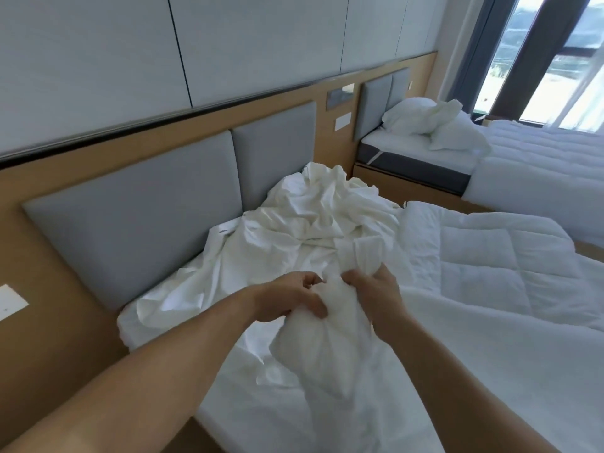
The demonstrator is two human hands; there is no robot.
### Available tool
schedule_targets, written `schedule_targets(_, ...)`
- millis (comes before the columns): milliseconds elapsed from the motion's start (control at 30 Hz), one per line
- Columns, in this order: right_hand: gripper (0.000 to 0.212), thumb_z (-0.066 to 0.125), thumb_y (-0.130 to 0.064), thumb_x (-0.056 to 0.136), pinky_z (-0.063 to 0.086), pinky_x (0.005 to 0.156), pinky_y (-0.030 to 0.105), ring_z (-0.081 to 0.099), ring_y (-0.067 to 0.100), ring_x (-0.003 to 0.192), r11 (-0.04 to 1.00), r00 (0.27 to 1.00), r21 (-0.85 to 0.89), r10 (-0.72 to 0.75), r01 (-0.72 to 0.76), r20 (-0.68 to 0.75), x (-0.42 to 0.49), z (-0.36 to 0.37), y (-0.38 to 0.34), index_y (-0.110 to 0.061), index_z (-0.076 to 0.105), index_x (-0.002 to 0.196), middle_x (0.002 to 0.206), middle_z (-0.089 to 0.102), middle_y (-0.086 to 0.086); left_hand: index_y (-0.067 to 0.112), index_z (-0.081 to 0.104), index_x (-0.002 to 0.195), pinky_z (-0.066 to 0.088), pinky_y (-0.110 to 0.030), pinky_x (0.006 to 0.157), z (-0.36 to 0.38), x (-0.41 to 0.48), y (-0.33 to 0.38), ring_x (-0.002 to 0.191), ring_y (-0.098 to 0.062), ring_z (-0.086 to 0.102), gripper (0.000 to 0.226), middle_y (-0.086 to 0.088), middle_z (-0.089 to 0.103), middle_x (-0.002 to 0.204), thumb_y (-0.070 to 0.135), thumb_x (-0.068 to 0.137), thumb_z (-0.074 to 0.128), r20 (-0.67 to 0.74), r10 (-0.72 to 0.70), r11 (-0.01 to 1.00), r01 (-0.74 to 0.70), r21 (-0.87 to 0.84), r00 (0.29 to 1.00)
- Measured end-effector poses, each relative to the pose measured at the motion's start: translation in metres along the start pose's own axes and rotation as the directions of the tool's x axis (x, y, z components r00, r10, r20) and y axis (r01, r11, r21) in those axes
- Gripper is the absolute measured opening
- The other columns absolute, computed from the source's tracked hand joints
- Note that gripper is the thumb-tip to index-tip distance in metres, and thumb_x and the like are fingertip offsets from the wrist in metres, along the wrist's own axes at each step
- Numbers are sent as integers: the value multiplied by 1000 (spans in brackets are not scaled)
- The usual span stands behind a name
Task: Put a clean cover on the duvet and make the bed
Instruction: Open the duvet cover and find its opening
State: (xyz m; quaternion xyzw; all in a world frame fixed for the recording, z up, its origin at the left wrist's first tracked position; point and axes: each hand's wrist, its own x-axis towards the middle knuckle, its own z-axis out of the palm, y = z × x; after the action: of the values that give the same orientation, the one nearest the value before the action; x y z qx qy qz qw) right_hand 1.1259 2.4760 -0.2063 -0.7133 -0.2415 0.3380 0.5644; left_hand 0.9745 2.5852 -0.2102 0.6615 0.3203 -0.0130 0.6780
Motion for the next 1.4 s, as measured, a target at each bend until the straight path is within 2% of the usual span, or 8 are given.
schedule_targets(133, 23, 60, -32, 84, 43, 70, 28, 62, 24, 90, 689, 975, -715, 218, -117, 51, 26, 20, 74, -16, 59, 100, 96, 64, 3, 13, 63, 111, 56, -38, 74, -22, 53, -53, 95, -28, 68, 31, -7, 68, 103, 17, 82, 73, 242, -316, 894, 203, 399, 917)
schedule_targets(267, 57, 45, -61, 93, 36, 105, 29, 43, 25, 139, 501, 879, -772, 450, -392, -154, 17, 5, 178, -27, 56, 137, 150, 48, 8, 8, 54, 129, 49, -28, 65, -68, 103, -120, 84, -22, 59, 46, -6, 58, 107, 23, 87, 67, 107, -404, 769, 274, 578, 909)
schedule_targets(367, 89, 68, -68, 76, 8, 123, 31, 6, 22, 153, 544, 819, -621, 464, -565, -338, 11, 9, 220, -33, 35, 152, 166, 3, 9, 11, 43, 133, 53, -41, 90, -117, 131, -172, 98, -28, 59, 52, -11, 53, 122, 26, 87, 63, -114, -497, 745, 491, 453, 860)
schedule_targets(533, 94, 61, -60, 84, 37, 107, 31, 42, 27, 139, 379, 801, -770, 534, -513, -271, 17, 55, 241, -23, 13, 156, 153, 39, 11, 2, 40, 138, 46, -44, 82, -155, 159, -243, 118, -39, 51, 66, -19, 49, 133, 28, 85, 70, -332, -681, 690, 723, 5, 652)
schedule_targets(800, 80, 54, -57, 91, 28, 115, 30, 29, 28, 145, 289, 727, -862, 675, -416, -124, 33, 90, 281, -16, 25, 154, 156, 28, 13, -5, 61, 104, 43, -27, 55, -157, 181, -279, 62, -25, 56, 19, -16, 61, 81, 2, 86, 60, -341, -731, 681, 655, -327, 590)
schedule_targets(1067, 66, 60, -49, 92, 38, 103, 27, 49, 21, 133, 462, 736, -743, 674, -485, -62, 47, 104, 255, -10, 46, 144, 145, 51, 8, 14, 50, 67, 42, -23, 48, -173, 155, -147, 44, -17, 40, 19, -3, 38, 56, 9, 85, 50, -136, -495, 781, 370, -504, 858)
schedule_targets(1200, 46, 58, -61, 87, 45, 89, 41, 55, 28, 100, 741, 765, -214, 643, -636, -45, 76, 125, 203, -18, 58, 100, 109, 58, 9, 16, 39, 63, 51, -29, 59, -176, 122, -64, 52, -19, 34, 20, -4, 27, 59, 13, 81, 44, -114, -326, 769, 193, -610, 939)
schedule_targets(1400, 71, 65, -48, 90, 47, 97, 57, 38, 35, 136, 784, 829, 270, 524, -559, 195, 90, 160, 123, -33, 31, 151, 155, 32, 6, 7, 60, 87, 60, -43, 78, -159, 74, 13, 67, -22, 57, 14, -10, 54, 72, 17, 91, 51, -203, -124, 856, 1, -517, 971)
